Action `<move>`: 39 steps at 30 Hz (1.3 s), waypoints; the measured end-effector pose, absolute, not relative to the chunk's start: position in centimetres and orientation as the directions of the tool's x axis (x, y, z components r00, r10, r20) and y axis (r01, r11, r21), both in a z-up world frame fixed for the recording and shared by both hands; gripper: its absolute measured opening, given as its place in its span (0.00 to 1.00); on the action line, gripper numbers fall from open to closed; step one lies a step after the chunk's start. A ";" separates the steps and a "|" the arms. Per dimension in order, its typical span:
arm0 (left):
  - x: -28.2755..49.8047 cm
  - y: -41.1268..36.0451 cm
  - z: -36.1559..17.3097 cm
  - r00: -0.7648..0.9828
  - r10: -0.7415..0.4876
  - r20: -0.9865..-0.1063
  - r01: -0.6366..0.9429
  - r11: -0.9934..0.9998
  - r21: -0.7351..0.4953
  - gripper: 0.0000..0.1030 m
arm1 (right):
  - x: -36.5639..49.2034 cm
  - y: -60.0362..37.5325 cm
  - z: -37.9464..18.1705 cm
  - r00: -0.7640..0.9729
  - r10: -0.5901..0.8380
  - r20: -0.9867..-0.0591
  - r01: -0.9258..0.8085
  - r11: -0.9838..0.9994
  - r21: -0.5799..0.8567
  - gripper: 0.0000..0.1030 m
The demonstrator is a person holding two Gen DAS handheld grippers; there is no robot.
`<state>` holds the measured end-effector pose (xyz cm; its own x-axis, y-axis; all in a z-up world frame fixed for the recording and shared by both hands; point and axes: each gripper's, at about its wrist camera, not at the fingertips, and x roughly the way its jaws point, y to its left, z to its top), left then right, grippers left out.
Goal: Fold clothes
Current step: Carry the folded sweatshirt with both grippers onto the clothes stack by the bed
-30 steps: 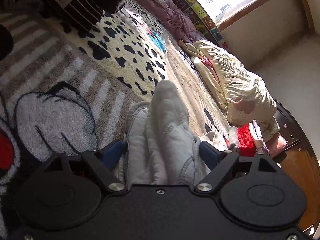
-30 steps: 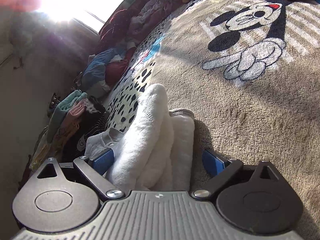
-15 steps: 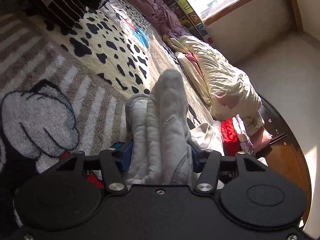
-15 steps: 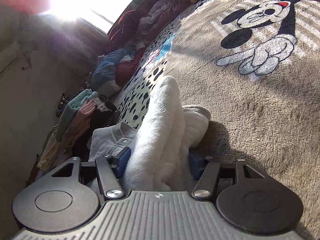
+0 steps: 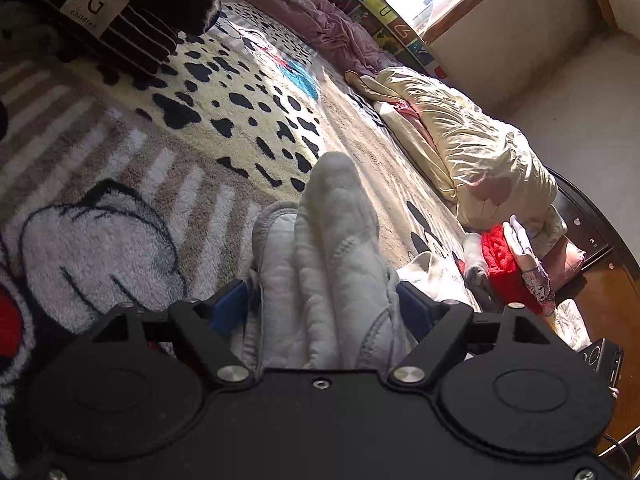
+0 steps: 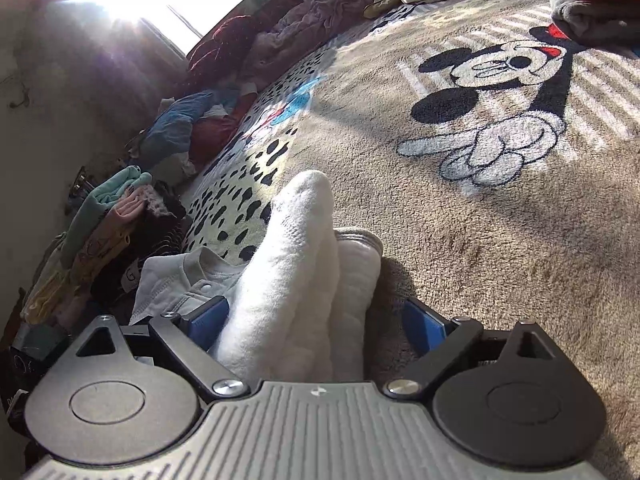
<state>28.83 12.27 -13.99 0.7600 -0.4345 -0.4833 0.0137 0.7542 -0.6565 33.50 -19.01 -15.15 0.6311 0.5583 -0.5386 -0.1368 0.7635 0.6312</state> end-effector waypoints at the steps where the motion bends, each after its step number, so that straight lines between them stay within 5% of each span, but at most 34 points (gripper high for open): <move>1: 28.9 12.2 -14.0 0.759 -0.434 -0.486 0.012 0.756 -0.655 0.79 | 33.5 -19.0 -15.1 0.630 0.555 -0.544 -0.135 0.767 0.627 0.90; 19: 29.0 11.2 -14.1 0.754 -0.408 -0.515 0.016 0.795 -0.606 0.80 | 33.2 -17.1 -14.8 0.625 0.505 -0.595 -0.151 0.827 0.542 0.94; 22: 28.9 10.9 -14.1 0.751 -0.413 -0.514 0.026 0.797 -0.603 0.73 | 33.2 -17.0 -14.8 0.623 0.518 -0.587 -0.161 0.818 0.552 0.94; 26: 28.9 11.1 -14.4 0.743 -0.450 -0.495 0.038 0.767 -0.641 0.60 | 33.0 -16.6 -15.1 0.598 0.586 -0.547 -0.199 0.769 0.607 0.70; 39: 27.4 9.3 -12.7 0.736 -0.541 -0.407 0.075 0.662 -0.746 0.50 | 31.1 -18.5 -12.8 0.642 0.625 -0.443 -0.219 0.704 0.675 0.55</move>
<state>27.36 9.25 -12.66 0.7361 -0.5412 -0.4066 0.0745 0.6618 -0.7459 31.08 -18.48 -12.80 0.6424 0.6251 -0.4433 -0.2193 0.7042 0.6753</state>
